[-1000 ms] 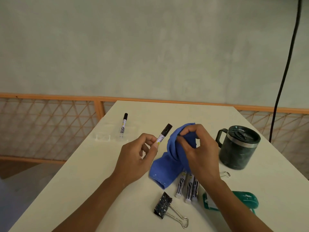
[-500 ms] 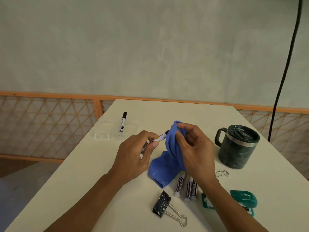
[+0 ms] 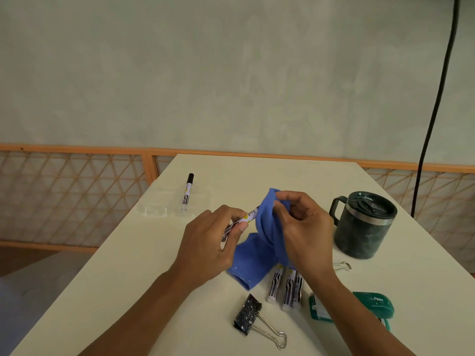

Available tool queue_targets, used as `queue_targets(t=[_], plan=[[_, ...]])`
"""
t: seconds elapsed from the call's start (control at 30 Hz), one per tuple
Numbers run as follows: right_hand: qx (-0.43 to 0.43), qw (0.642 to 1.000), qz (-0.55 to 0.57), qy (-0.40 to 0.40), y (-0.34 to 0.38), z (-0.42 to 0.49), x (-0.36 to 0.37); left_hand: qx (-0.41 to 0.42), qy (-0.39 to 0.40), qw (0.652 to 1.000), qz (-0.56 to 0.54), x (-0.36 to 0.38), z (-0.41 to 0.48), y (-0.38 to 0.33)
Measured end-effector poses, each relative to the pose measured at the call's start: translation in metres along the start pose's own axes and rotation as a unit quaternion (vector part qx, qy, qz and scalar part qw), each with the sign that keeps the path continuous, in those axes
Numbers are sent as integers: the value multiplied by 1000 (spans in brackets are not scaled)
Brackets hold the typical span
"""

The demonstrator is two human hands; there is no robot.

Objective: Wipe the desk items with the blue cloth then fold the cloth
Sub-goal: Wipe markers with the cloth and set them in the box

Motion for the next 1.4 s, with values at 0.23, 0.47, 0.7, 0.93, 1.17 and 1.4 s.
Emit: queue_targets(t=[0.23, 0.47, 0.7, 0.93, 1.17, 1.4], plan=[[47, 992, 108, 46, -13, 3, 5, -64, -10, 995, -77, 4, 0, 13], [48, 999, 22, 14, -15, 6, 5, -98, -35, 992, -76, -4, -6, 23], [39, 987, -14, 154, -15, -7, 38, -70, -20, 995, -70, 3, -6, 16], [43, 997, 11, 64, -11, 1, 15, 17, -16, 999, -29, 1, -1, 0], [62, 995, 35, 64, -15, 6, 10, 45, -37, 998, -8, -5, 5, -3], [154, 968, 140, 142, -28, 2, 28, 24, -49, 998, 16, -12, 1, 9]])
Point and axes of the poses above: each hand's wrist, its own z-axis towards the middle knuckle, its own x-axis out of the palm, y = z × x, the point moved 10 cm from there along z, towards the middle knuckle, and after that the axes turned 13 degrees about x, right-handed, at the moved point
